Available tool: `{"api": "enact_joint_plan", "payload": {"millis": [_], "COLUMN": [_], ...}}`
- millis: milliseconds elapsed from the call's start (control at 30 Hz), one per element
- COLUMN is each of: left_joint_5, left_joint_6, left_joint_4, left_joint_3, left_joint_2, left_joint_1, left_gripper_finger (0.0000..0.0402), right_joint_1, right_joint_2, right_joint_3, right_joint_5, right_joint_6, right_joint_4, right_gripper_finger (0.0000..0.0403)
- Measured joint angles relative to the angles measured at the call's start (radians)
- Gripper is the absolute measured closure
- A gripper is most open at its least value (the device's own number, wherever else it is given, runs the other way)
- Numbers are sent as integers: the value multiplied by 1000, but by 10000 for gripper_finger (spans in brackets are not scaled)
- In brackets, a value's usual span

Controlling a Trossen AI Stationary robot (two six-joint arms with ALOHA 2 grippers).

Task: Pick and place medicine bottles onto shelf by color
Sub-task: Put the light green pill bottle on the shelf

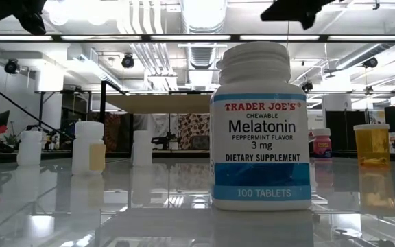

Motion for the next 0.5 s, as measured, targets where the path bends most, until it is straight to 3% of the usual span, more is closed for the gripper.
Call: {"api": "enact_joint_plan", "payload": {"millis": [500], "left_joint_5": [0], "left_joint_6": [0], "left_joint_4": [0], "left_joint_3": [0], "left_joint_2": [0], "left_joint_1": [0], "left_gripper_finger": [343], "right_joint_1": [-33], "right_joint_2": [332], "right_joint_3": [339], "right_joint_5": [-224], "right_joint_6": [-1], "right_joint_4": [-400], "right_gripper_finger": [393]}}
